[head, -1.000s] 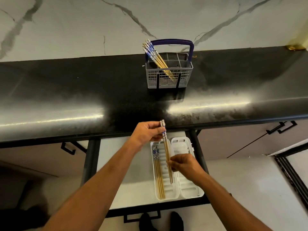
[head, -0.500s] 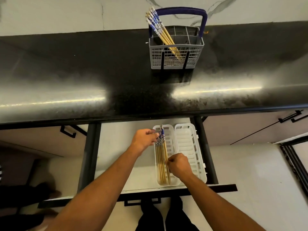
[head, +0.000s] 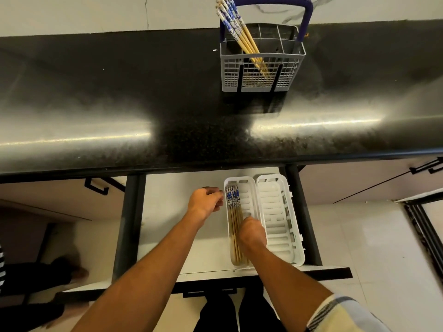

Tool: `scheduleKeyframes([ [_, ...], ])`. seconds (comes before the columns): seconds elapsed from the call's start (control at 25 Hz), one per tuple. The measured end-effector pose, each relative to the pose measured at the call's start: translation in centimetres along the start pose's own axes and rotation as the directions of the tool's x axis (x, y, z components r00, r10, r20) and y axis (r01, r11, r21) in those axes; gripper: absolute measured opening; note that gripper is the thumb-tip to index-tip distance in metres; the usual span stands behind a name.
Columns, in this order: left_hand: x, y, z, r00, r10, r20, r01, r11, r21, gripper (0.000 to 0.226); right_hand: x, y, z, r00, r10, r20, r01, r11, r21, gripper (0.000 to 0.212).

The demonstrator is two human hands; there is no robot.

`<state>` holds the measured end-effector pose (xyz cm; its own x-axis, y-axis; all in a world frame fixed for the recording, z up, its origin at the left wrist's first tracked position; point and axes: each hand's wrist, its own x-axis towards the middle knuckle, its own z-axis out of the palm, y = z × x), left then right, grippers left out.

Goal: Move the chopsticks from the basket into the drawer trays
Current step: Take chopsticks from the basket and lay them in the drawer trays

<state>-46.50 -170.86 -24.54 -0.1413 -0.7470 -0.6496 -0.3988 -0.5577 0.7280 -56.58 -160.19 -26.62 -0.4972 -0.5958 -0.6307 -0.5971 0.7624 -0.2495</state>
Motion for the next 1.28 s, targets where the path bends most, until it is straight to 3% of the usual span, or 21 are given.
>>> scheduleKeyframes([
  [0.48,-0.2,-0.3,-0.4,0.999,0.035,-0.021,-0.035,0.999,0.009,0.02,-1.5,0.3,0.3,0.997,-0.011,-0.081,0.016,0.998,0.056,0.021],
  [1.28,-0.6,-0.2,-0.9,0.998,0.052,-0.035,-0.051,0.999,0.011,0.019,-2.7,-0.1,0.1,0.996,-0.07,-0.052,0.076,0.989,0.124,0.021],
])
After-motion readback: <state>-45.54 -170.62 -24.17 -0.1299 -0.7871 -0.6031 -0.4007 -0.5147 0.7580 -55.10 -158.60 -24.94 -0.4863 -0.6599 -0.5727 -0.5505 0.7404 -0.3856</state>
